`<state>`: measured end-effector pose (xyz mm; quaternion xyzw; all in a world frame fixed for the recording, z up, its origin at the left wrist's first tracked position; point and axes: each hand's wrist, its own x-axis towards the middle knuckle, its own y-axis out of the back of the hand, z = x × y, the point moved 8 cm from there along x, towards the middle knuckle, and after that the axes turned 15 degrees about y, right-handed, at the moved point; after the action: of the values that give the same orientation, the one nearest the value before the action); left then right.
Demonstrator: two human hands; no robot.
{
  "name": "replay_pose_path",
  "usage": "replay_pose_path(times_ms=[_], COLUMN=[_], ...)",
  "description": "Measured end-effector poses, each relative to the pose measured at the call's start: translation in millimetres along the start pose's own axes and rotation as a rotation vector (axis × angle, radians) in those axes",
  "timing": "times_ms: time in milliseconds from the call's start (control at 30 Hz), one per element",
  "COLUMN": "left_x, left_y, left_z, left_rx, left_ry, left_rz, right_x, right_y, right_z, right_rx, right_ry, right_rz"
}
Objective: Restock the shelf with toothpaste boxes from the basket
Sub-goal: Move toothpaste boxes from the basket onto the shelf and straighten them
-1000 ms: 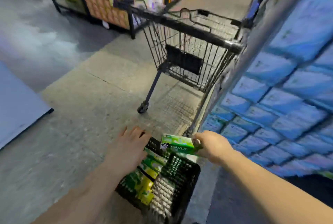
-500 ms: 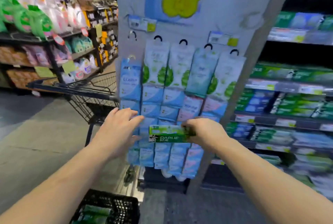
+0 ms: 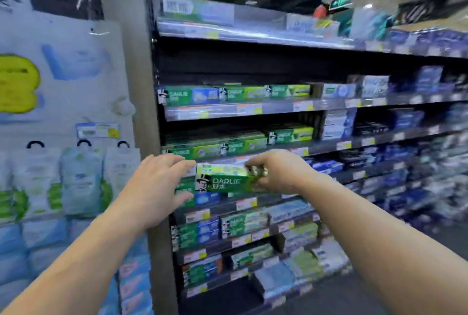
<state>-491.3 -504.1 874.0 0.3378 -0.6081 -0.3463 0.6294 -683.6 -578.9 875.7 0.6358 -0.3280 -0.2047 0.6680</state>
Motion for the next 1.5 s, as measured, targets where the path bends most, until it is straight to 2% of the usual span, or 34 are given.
replay_pose_path(times_ms=[200, 467, 633, 900, 1267, 1500], left_x=[90, 225, 279, 308, 314, 310], left_y=[-11, -31, -49, -64, -73, -80], left_z=[45, 50, 45, 38, 41, 45], left_rx=[-0.069, -0.122, -0.096, -0.062, -0.005, 0.015], left_ry=[-0.066, -0.051, -0.015, 0.057, 0.188, 0.227], left_rz=[0.081, 0.135, 0.120, 0.111, 0.058, 0.045], right_x=[26, 126, 177, 236, 279, 272], right_y=[47, 102, 117, 133, 91, 83], right_z=[91, 182, 222, 255, 267, 268], right_rx=[-0.048, -0.124, -0.092, -0.085, -0.028, -0.018], right_ry=[-0.057, -0.053, -0.023, 0.081, 0.192, 0.188], right_rz=[0.066, 0.141, 0.191, 0.187, 0.075, 0.175])
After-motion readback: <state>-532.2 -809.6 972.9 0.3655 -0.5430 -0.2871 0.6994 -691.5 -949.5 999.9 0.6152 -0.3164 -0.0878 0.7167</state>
